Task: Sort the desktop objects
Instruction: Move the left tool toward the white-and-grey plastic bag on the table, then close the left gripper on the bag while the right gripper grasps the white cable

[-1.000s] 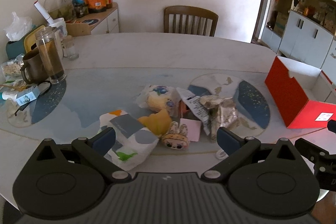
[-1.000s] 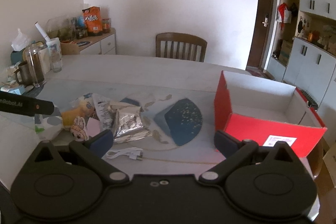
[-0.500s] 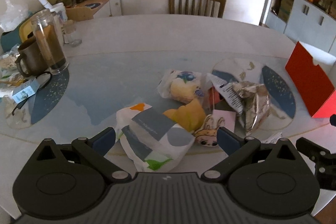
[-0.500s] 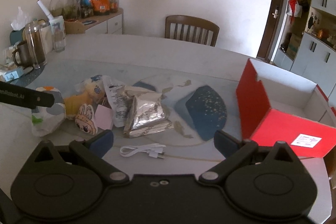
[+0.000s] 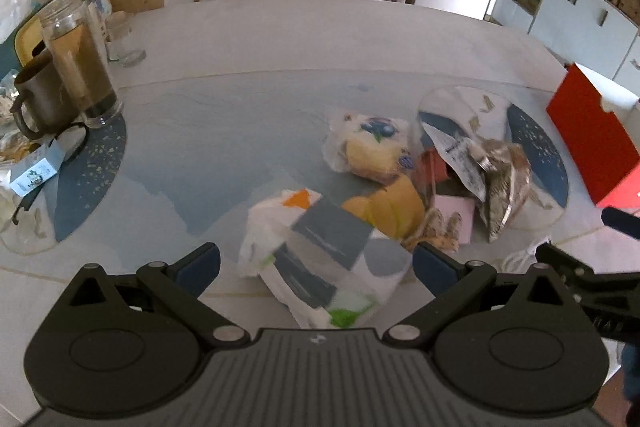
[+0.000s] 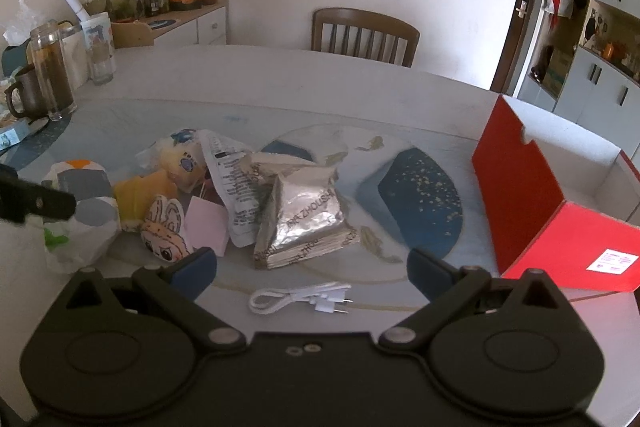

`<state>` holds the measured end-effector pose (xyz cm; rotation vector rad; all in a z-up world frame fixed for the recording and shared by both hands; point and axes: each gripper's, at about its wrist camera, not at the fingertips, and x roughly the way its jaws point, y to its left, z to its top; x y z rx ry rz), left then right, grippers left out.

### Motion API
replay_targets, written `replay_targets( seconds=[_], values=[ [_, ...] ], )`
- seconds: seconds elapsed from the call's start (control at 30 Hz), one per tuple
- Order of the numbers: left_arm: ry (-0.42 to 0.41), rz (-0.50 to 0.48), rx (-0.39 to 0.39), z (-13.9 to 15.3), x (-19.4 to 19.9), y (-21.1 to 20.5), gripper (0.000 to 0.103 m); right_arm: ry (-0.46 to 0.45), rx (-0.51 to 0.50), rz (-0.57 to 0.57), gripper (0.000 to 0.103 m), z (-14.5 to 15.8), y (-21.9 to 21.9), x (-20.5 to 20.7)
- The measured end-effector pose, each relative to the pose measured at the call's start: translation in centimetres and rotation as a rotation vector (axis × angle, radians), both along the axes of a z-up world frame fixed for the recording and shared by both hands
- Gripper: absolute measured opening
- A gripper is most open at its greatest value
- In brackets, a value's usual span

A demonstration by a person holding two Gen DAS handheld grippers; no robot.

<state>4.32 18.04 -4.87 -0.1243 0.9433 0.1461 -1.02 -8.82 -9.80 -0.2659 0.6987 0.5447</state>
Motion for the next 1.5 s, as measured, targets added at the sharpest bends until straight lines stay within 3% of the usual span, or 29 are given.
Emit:
replay_targets(
  seconds=[0.17, 0.4, 0.97, 1.2, 1.3, 1.37, 1.5],
  values=[
    [0.035, 0.005, 0.012, -0.6, 0.9, 1.0, 0.103, -0.005, 0.007, -0.003, 0.101, -0.3, 1.1, 0.2],
    [0.099, -0.004, -0.067, -2.2, 2.2, 2.2, 0.103, 0.022, -0.014, -0.003, 0.101, -1.6, 2.0, 0.5],
    [0.171, -0.074, -0.086, -5.2, 3.9, 2.4, 0.101, 0.102, -0.090, -0.005, 0.095, -5.7, 3.1, 1.8],
    [0.171, -0.095, -0.087, -5.0, 3.4, 3.2, 0.081, 0.126, -0.068, -0.009, 0.090, -5.8, 2.9, 2.3],
    [0.171, -0.101, -0.079, -4.7, 3.1, 3.2, 0.065, 0.140, -0.055, -0.011, 0.084, -5.7, 2.8, 2.5],
    [0.173, -0.100, -0.085, -4.7, 3.0, 3.3, 0.049, 0.140, -0.055, -0.012, 0.076, -5.6, 2.8, 2.4],
    [0.167, -0.096, -0.093, -4.7, 2.8, 3.3, 0.041, 0.136, -0.066, -0.008, 0.071, -5.3, 2.9, 2.4]
  ],
)
